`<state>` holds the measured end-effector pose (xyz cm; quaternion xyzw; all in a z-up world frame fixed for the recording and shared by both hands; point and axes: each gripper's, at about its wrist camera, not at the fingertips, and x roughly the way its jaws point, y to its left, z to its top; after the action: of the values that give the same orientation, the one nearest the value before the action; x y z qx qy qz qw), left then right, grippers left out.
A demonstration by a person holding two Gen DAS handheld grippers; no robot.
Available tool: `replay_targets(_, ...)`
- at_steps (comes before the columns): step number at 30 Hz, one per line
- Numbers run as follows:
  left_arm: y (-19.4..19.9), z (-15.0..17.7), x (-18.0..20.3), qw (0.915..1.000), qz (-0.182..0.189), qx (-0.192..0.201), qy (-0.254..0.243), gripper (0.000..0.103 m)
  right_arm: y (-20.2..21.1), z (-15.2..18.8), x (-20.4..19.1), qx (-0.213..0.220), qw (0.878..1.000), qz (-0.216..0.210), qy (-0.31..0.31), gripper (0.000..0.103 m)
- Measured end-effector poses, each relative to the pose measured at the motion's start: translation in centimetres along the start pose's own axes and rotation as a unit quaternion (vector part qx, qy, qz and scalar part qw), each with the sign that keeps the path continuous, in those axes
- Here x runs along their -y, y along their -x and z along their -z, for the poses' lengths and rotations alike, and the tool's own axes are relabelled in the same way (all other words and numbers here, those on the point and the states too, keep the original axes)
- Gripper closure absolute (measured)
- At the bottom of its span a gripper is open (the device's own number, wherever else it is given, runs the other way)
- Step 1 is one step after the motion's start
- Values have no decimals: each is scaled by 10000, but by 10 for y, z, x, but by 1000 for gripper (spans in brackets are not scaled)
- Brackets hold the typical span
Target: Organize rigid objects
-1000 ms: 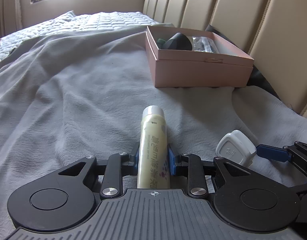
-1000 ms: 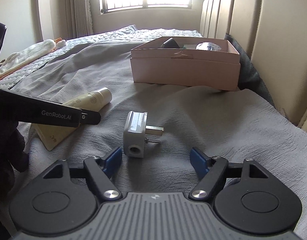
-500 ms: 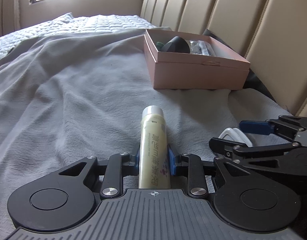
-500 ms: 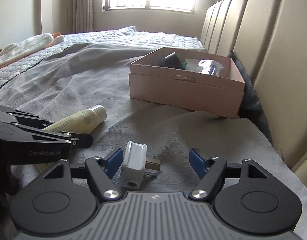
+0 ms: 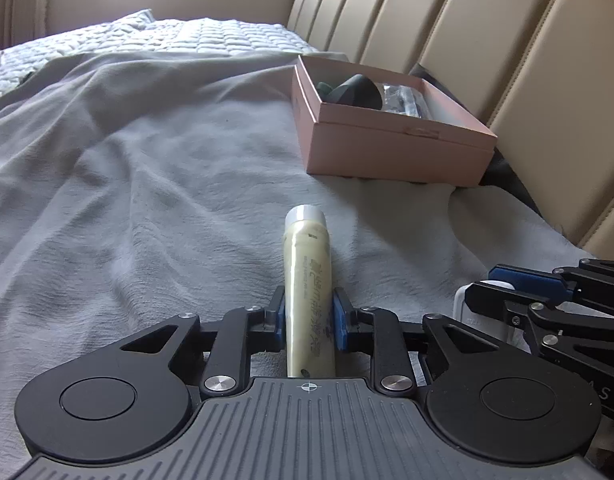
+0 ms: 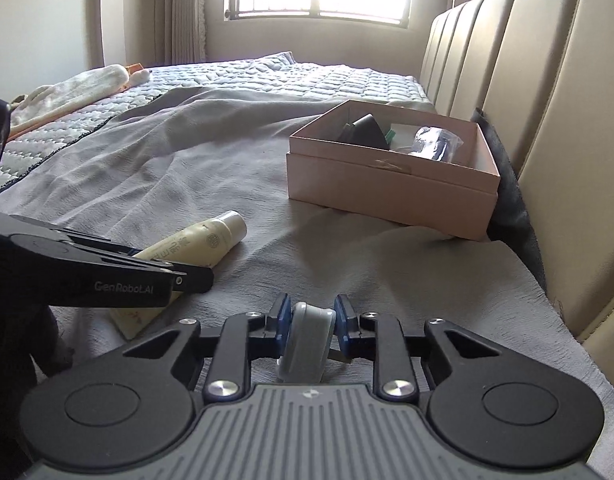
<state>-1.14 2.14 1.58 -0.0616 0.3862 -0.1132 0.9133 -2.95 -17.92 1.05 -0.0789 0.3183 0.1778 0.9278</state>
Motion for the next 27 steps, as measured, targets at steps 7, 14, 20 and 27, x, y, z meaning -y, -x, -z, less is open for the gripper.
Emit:
replay_targets(7,11,2,3,9999,97,28,-32,80,16,7,11,53,9998,14,-200,81)
replay_targets(14,33,-18,29,9978,387,350,-397,86,31,14,18,118,9996,-21,-249,92)
replay_targets(20,40,-62,56,9940,619,735,-532,93,28,21,21,180,9993,-61,-320,92)
replay_targets(27,23,-46,51,9966,376,473,-567,93,28,27,22,293,9992,-80,-254,92)
